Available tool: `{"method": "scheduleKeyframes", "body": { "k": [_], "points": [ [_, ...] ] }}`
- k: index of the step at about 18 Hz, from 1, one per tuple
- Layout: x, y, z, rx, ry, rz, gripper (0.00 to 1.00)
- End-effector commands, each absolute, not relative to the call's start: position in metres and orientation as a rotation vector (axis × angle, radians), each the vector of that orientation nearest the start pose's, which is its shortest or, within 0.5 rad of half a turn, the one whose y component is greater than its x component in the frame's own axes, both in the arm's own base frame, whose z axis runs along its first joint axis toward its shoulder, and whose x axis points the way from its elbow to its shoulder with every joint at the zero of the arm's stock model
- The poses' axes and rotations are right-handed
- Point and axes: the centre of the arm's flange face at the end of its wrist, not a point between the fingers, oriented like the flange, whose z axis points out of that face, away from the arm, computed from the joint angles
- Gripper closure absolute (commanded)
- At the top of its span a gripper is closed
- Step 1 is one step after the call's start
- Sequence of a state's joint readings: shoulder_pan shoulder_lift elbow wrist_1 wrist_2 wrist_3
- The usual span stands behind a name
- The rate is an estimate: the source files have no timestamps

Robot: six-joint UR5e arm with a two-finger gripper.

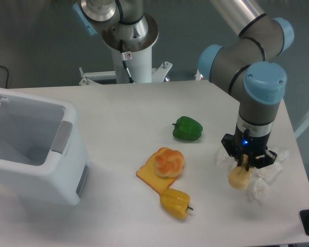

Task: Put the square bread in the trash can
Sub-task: 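Grip the small square bread and lift it off the table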

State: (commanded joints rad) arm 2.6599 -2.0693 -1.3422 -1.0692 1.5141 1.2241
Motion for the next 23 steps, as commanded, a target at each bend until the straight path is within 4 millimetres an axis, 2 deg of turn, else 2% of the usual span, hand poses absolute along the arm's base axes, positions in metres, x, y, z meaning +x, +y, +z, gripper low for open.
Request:
{"method": "scheduleKeyframes", "body": {
  "k": [8,11,14,16,17,23],
  "points": [
    [-0.556,0.450,0.356,-2.982,0.215,0.280,0.72],
    [-0.550,0.458,0.357,-2.971,0.216,0.278,0.73],
    [-0.539,0.467,0.371,-2.931,0.175,0.273,0.73],
    [-0.532,0.473,0.374,-2.921,0.184,0.267,0.73],
    [-0.523,0.476,0.384,-2.915,0.200,0.275,0.74],
    [-0.500,0.480,0.410,-2.805,0.182,0.200,0.74]
  ]
}}
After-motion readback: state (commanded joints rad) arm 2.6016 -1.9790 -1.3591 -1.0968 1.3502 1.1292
